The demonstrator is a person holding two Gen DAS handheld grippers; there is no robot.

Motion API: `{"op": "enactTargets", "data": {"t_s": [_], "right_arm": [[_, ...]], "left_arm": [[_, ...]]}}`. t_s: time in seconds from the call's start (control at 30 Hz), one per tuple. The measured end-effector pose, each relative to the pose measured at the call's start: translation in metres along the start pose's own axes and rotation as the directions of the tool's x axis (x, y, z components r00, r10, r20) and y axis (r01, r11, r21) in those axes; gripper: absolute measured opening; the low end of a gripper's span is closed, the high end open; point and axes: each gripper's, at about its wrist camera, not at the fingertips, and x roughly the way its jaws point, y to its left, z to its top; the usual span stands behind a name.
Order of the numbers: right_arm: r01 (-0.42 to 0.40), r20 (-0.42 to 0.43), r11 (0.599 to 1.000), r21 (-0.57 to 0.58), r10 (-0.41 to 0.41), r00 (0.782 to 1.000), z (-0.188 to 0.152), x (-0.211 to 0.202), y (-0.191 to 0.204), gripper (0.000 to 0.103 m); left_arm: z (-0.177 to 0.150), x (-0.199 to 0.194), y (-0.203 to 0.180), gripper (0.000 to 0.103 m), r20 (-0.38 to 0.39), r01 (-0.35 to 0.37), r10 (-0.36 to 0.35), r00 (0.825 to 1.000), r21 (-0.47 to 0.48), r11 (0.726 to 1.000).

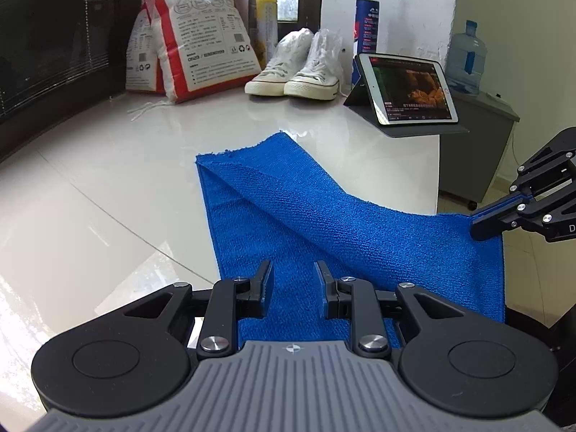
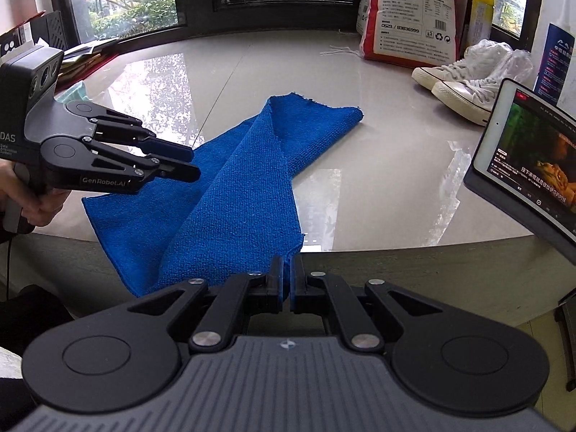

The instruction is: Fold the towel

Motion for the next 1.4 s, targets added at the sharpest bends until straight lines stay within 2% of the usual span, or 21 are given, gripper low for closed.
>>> {"op": "enactTargets", "data": {"t_s": [0.2,0.43,0.57,0.63,0.7,0.77,1.0,1.4], "right_arm": [[0.014,0.004,1.000,0.015,-0.014,1.000,0.002,-0.003,-0.004,0.003],[0.039,0.009,0.999,0.035,-0.039,0.999,0.003,-0.006,-0.010,0.004],[0.047,0.017,0.998,0.034,-0.048,0.999,0.005,-0.006,-0.007,0.007],[0.050,0.023,0.998,0.032,-0.051,0.998,0.007,-0.005,-0.007,0.010],[0.057,0.032,0.998,0.027,-0.058,0.998,0.010,-0.005,-0.006,0.027],[0.062,0.046,0.998,0.021,-0.063,0.997,0.013,-0.005,-0.006,0.036],[0.041,0.085,0.999,0.012,-0.042,0.995,0.027,0.000,-0.007,0.036],[-0.044,0.113,0.998,-0.046,0.049,0.992,0.071,0.041,-0.004,0.036]], "left_arm": [[0.012,0.018,-0.001,0.027,-0.026,0.002,-0.001,1.000,0.053,0.999],[0.017,0.034,0.003,0.026,-0.049,0.023,-0.020,0.999,0.054,0.998],[0.017,0.033,0.005,0.026,-0.064,0.005,-0.002,0.998,0.034,0.999],[0.016,0.030,0.007,0.026,-0.071,-0.013,0.015,0.997,0.026,1.000],[0.014,0.028,0.009,0.026,-0.074,-0.027,0.028,0.997,0.016,0.999],[0.012,0.025,0.013,0.026,-0.077,-0.043,0.043,0.996,0.000,0.999],[0.005,0.014,0.016,0.026,-0.078,-0.091,0.090,0.993,-0.009,0.996],[-0.001,0.006,0.024,0.026,-0.081,-0.098,0.093,0.992,-0.064,0.993]]}}
